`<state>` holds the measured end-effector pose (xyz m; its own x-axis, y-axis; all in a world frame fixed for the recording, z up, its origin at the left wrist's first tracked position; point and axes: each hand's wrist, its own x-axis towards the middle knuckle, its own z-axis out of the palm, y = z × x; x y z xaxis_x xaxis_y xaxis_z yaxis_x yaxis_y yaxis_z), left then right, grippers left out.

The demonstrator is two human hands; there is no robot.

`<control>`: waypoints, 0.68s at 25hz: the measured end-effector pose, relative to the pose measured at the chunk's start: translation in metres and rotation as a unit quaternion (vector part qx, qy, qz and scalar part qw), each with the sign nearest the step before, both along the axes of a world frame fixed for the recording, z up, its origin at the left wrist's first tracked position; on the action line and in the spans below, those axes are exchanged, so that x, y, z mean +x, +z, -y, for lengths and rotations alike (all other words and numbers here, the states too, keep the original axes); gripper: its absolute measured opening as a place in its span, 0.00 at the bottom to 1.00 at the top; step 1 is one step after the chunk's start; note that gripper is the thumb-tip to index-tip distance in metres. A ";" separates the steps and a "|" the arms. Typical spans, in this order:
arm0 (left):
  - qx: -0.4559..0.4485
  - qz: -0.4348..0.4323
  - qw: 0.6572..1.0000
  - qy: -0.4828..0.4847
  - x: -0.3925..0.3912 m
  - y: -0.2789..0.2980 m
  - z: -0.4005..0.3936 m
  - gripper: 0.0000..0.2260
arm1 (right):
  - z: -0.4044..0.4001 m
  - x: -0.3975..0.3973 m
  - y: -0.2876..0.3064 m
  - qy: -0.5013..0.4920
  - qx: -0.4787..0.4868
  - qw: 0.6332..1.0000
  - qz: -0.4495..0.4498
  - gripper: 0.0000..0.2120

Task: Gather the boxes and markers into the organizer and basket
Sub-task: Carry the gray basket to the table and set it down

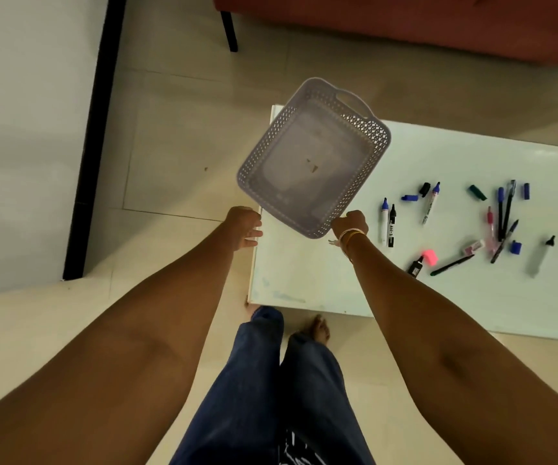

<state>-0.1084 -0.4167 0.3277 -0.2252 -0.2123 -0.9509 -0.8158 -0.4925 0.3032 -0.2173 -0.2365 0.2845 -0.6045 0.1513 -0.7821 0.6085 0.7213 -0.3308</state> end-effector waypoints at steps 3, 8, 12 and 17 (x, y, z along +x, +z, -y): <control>-0.030 0.000 0.999 -0.021 0.024 0.035 -0.007 0.18 | 0.011 0.038 0.045 0.117 0.010 0.993 -0.024 0.14; -0.221 -0.020 0.963 -0.155 0.067 0.061 -0.017 0.22 | 0.013 0.091 0.079 0.322 0.006 0.945 -0.047 0.27; -0.300 -0.011 0.904 -0.303 0.088 0.070 -0.006 0.25 | 0.031 0.101 0.088 0.456 0.015 0.887 -0.073 0.28; -0.312 0.012 0.882 -0.352 0.091 0.067 0.079 0.25 | 0.109 0.092 0.085 0.489 0.014 0.869 -0.072 0.26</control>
